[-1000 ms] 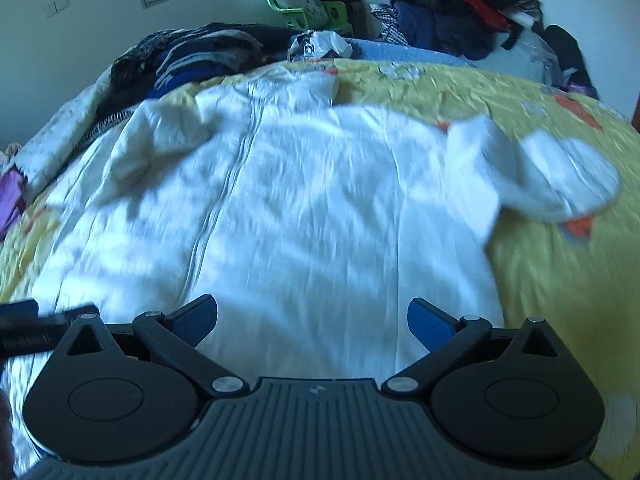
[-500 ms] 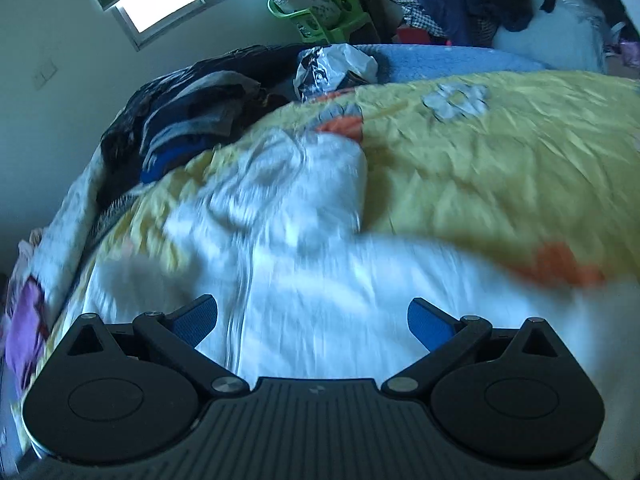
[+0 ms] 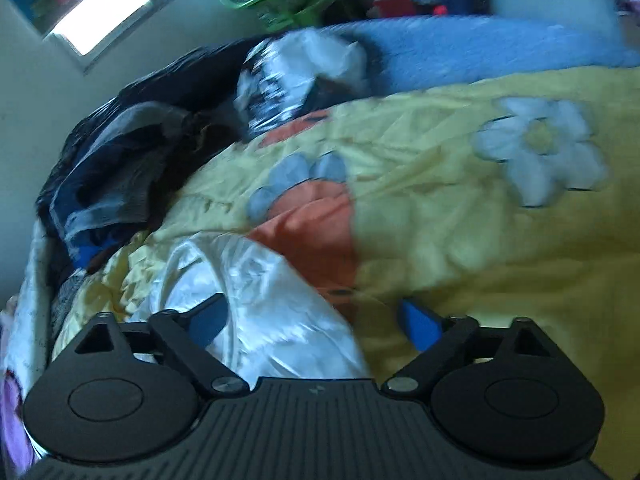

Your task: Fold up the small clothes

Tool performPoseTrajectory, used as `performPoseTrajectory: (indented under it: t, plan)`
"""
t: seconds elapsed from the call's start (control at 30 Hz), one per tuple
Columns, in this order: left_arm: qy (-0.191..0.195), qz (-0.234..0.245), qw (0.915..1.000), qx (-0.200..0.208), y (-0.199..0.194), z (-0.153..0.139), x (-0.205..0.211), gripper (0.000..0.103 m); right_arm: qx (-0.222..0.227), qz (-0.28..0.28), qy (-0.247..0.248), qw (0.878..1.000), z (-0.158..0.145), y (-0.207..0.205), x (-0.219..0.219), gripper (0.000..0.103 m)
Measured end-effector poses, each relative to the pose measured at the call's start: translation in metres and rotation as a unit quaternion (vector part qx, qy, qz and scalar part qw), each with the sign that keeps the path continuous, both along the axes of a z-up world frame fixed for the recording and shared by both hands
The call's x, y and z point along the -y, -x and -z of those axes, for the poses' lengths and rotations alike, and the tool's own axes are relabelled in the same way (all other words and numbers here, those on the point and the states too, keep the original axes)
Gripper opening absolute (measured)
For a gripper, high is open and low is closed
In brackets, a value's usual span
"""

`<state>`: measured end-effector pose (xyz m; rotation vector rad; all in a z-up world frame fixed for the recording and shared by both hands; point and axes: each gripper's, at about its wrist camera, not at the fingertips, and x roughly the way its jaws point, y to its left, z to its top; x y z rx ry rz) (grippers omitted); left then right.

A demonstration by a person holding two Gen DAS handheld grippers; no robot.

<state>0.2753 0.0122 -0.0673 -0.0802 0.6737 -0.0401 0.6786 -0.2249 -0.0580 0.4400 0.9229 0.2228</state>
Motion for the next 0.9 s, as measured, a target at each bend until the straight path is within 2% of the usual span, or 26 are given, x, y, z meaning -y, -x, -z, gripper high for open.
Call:
performPoseTrajectory:
  t: [0.1,0.13,0.17,0.2,0.23,0.33,0.4,0.5,0.57,0.67,0.77,0.8,0.83,0.87,0.9]
  plan:
    - [0.021,-0.002,0.9998,0.008,0.001,-0.001,-0.005,0.103,0.018,-0.035,-0.004,0.999,0.001,-0.002,-0.011,0.087]
    - [0.027,-0.003,0.9996,0.01,0.002,-0.001,-0.008,0.103,0.025,-0.047,-0.011,0.999,0.002,-0.002,-0.013,0.083]
    - [0.033,-0.004,0.9994,0.012,0.002,-0.001,-0.009,0.103,0.028,-0.059,-0.017,0.998,0.002,-0.001,-0.015,0.057]
    - [0.038,-0.004,0.9992,0.013,0.003,-0.001,-0.01,0.103,0.024,-0.069,-0.017,0.997,0.001,-0.001,-0.017,0.014]
    - [0.043,-0.005,0.999,0.015,0.003,-0.001,-0.011,0.103,0.022,-0.071,-0.013,0.997,-0.001,0.001,-0.019,0.014]
    - [0.056,-0.005,0.9982,0.019,0.004,-0.001,-0.015,0.103,0.083,-0.083,0.0,0.993,-0.023,0.021,-0.023,0.013]
    - [0.063,-0.006,0.9978,0.021,0.004,-0.001,-0.018,0.103,0.129,-0.101,0.008,0.987,-0.05,0.044,-0.027,0.012]
    - [0.084,-0.007,0.9961,0.027,0.005,-0.001,-0.024,0.103,0.208,-0.147,0.038,0.966,-0.098,0.096,-0.032,0.013]
    - [0.096,-0.009,0.9948,0.03,0.005,-0.001,-0.027,0.103,0.255,-0.18,0.073,0.947,-0.125,0.144,-0.034,0.013]
    - [0.105,-0.01,0.9939,0.033,0.005,-0.001,-0.03,0.103,0.307,-0.232,0.153,0.91,-0.139,0.229,-0.037,0.013]
    - [0.113,-0.011,0.9929,0.035,0.005,-0.001,-0.032,0.103,0.312,-0.283,0.23,0.877,-0.122,0.306,-0.043,0.014]
    - [0.116,-0.012,0.9926,0.035,0.005,-0.001,-0.033,0.103,0.303,-0.298,0.252,0.87,-0.114,0.326,-0.046,0.02]
    - [0.117,-0.012,0.9924,0.035,0.005,-0.001,-0.033,0.103,0.283,-0.313,0.272,0.865,-0.1,0.344,-0.046,0.022]
    - [0.117,-0.012,0.9924,0.035,0.004,-0.002,-0.033,0.103,0.262,-0.311,0.281,0.869,-0.09,0.355,-0.046,0.03]
    - [0.117,-0.012,0.9924,0.036,0.004,-0.002,-0.033,0.103,0.238,-0.299,0.282,0.88,-0.082,0.362,-0.046,0.045]
